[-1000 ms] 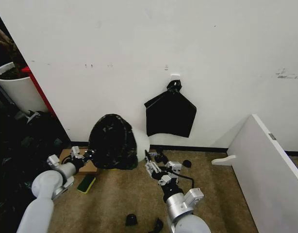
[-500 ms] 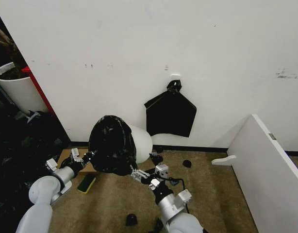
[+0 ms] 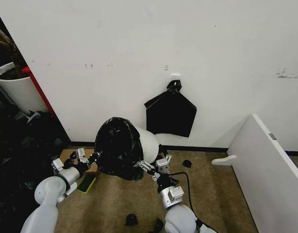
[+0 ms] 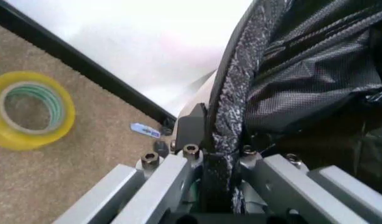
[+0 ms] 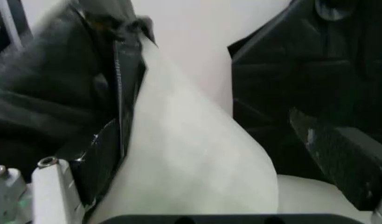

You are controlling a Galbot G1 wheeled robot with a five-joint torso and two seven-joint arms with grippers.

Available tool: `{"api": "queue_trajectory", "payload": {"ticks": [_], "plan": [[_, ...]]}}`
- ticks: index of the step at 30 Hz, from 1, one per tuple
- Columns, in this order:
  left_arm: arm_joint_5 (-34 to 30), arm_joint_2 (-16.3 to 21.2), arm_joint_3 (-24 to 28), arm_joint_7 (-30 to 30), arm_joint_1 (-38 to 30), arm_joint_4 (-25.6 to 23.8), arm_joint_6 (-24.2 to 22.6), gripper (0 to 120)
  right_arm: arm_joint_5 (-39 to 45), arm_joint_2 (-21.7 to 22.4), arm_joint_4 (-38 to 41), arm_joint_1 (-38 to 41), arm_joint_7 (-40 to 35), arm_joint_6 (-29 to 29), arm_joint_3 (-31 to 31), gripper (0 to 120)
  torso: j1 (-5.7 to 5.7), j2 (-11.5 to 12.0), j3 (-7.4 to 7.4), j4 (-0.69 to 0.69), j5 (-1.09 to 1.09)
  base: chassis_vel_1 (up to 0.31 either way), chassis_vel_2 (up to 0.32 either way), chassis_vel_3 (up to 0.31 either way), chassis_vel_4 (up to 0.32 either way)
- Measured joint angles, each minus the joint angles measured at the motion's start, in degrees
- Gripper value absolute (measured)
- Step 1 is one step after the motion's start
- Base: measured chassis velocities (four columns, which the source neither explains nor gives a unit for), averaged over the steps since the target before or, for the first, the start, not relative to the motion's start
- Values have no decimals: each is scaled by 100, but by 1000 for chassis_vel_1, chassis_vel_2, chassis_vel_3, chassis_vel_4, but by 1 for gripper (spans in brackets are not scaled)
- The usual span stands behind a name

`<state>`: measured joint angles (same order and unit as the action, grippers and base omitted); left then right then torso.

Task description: Place the garbage bag over the trash bin.

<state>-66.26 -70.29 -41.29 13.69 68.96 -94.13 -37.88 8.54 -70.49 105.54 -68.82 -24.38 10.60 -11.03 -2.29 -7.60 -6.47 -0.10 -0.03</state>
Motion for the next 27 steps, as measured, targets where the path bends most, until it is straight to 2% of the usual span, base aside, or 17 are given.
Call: {"api": "queue_trajectory", "payload": {"ticks": [6,9,10,12,14,17,22,27], "plan": [[15,-25,-7,-36,33,-166,13,0,28,-94,-388,130,113,264,117,93,0,0,0,1,1,0,0,0,0],[13,-9,23,-42,31,-187,11,0,157,-168,-701,173,530,845,290,94,0,0,0,2,1,0,0,0,0],[13,-9,23,-42,31,-187,11,0,157,-168,-701,173,530,845,290,94,0,0,0,2,1,0,0,0,0],[8,5,113,-41,-3,-207,10,0,183,-244,-941,183,950,1482,518,95,0,0,0,0,1,0,0,0,0],[4,4,135,-38,-10,-225,3,0,213,-293,-1035,207,1231,1910,667,95,0,0,0,-2,1,0,0,0,0],[3,-3,122,-57,-11,-226,2,0,222,-319,-1036,224,1479,2349,814,95,0,0,0,2,1,0,0,0,0],[-19,-5,67,-163,-32,-206,37,0,345,-253,-733,100,1547,2668,910,98,0,0,1,1,2,0,0,0,0],[-26,-17,36,-209,-65,-207,43,0,386,-84,-508,-110,1527,2571,868,100,0,0,1,1,1,0,0,0,0]]}}
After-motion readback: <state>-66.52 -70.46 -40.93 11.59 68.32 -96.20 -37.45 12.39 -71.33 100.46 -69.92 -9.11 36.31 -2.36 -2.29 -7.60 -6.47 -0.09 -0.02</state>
